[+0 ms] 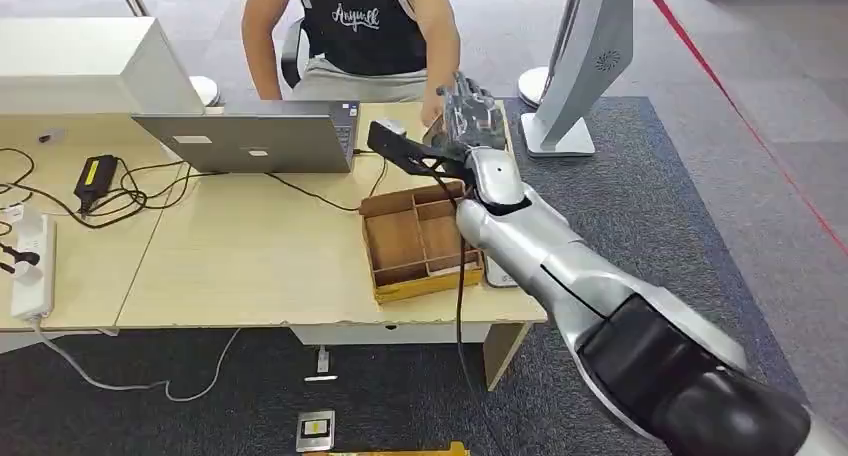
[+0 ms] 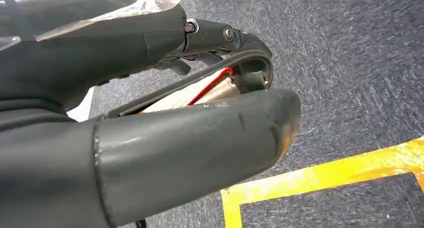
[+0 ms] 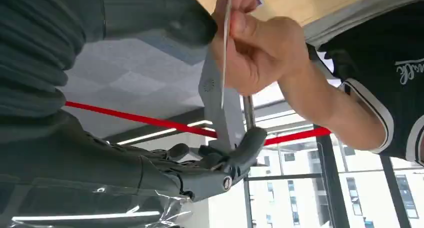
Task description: Pass the card to the sensor for recognition and then transmit it.
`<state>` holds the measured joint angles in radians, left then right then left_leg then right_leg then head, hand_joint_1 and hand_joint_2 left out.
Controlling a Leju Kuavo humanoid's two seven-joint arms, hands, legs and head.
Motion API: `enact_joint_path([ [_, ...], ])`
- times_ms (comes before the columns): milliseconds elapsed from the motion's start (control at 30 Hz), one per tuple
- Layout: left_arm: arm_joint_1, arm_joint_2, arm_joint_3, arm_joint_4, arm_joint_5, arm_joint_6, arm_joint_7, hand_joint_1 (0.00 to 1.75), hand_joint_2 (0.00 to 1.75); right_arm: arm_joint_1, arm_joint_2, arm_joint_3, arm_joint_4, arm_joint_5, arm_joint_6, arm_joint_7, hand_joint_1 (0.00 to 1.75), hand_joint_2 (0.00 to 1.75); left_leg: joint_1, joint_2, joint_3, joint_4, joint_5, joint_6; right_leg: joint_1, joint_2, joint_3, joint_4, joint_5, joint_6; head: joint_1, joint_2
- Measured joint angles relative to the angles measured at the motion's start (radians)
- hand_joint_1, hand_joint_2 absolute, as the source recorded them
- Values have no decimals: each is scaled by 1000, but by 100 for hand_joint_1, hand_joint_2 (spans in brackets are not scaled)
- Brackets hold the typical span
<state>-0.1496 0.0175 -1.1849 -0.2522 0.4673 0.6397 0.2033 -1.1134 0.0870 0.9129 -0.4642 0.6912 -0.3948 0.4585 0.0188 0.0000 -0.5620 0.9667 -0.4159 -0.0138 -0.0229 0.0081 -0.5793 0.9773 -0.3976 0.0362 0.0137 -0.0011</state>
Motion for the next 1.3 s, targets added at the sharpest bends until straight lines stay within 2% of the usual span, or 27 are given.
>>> enact_joint_path([
  [433,-2,0,0,0,2,4,-2,0,0,0,-24,11,6,-5,-4,48,0,175,0,0,0,0,0,0,0,0,0,0,0,0,0,0],
  [600,10,0,0,0,20,9,-17,0,0,0,-70,17,-50,3,-72,74,0,175,0,0,0,0,0,0,0,0,0,0,0,0,0,0],
  [767,14,0,0,0,20,9,-19,0,0,1,-104,21,-90,2,-75,81,0,175,0,0,0,0,0,0,0,0,0,0,0,0,0,0],
  [867,16,0,0,0,24,10,-19,0,0,5,-138,23,-126,24,-118,144,0,175,0,0,1,1,0,0,0,0,0,0,0,0,0,0],
  [967,22,0,0,0,26,10,-18,0,0,26,-217,18,-191,61,-172,224,0,175,0,-1,2,1,0,0,0,-1,1,-1,0,0,0,0],
  [1067,35,2,0,0,37,10,-18,0,0,92,-325,-42,-263,181,-147,238,0,175,0,-2,4,1,-2,2,0,-2,5,-4,0,1,0,0],
  [1267,49,13,2,2,67,12,-20,0,0,353,-518,-285,-443,350,-37,241,0,175,0,-4,5,1,-4,4,0,-4,9,-6,-2,4,0,0],
  [1300,50,14,2,2,75,12,-20,0,0,405,-541,-362,-484,377,-22,241,0,175,0,-4,6,1,-5,4,0,-4,9,-6,-2,4,1,0],
])
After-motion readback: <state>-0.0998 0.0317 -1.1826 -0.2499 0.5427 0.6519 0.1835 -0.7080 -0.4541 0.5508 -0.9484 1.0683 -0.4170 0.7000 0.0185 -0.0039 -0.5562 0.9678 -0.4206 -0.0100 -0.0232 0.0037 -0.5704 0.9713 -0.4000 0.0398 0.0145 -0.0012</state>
